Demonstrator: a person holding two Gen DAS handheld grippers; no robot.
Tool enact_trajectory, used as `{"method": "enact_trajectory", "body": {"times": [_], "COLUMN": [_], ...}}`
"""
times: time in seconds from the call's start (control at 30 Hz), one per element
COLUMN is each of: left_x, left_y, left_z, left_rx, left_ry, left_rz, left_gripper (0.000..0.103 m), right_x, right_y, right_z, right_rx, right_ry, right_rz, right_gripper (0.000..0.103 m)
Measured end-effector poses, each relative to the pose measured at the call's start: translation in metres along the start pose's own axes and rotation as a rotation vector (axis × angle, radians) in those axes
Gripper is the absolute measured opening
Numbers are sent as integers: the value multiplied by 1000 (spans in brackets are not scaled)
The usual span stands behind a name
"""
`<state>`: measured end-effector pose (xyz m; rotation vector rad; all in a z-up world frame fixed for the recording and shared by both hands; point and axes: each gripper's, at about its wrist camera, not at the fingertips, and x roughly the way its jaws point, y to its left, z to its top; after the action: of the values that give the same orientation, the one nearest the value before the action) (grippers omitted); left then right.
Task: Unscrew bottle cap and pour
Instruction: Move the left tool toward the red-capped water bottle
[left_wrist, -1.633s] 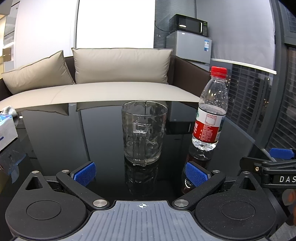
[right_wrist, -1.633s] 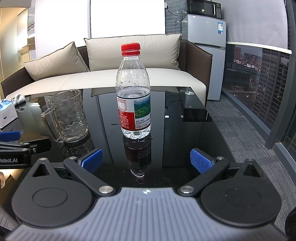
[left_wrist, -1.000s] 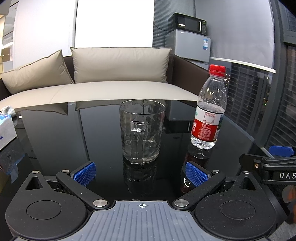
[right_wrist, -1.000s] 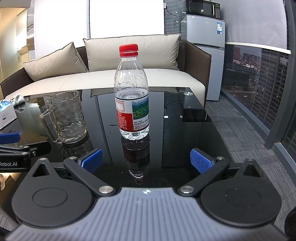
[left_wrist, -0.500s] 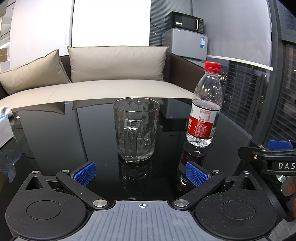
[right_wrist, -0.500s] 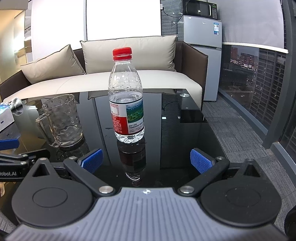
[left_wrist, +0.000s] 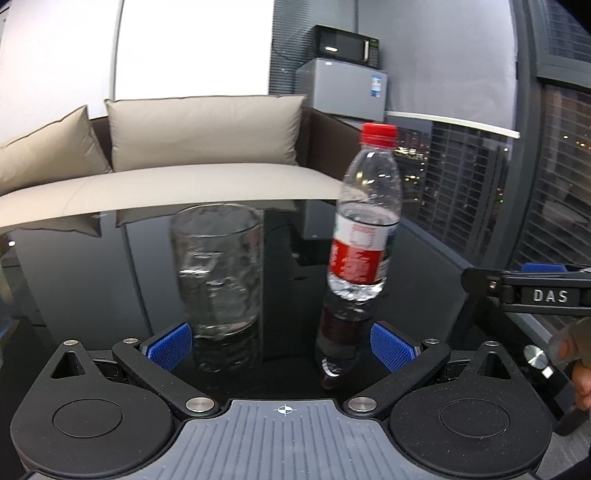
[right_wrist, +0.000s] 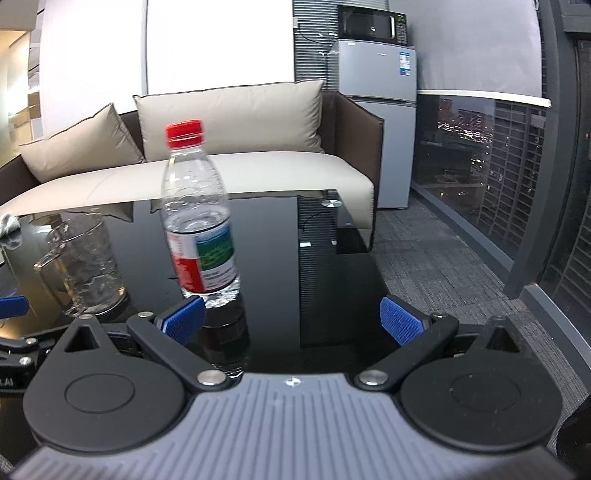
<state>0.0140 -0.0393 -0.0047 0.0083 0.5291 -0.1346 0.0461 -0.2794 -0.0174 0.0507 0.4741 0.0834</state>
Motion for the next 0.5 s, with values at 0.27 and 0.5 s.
{"method": "enact_trajectory", "body": {"times": [0.27, 0.5], "left_x": [14, 27], "left_y": [-24, -46], "left_z": [2, 5], "left_rx": [17, 58], "left_ry": [-1, -12], "left_rz": [-53, -76], "left_gripper": [102, 102], "right_x": [1, 0], "right_y": [-22, -40], "right_z": [7, 9], "right_rx": [43, 84], "right_ry": [-16, -23], "right_rz": [-32, -54], "right_gripper": [103, 103]}}
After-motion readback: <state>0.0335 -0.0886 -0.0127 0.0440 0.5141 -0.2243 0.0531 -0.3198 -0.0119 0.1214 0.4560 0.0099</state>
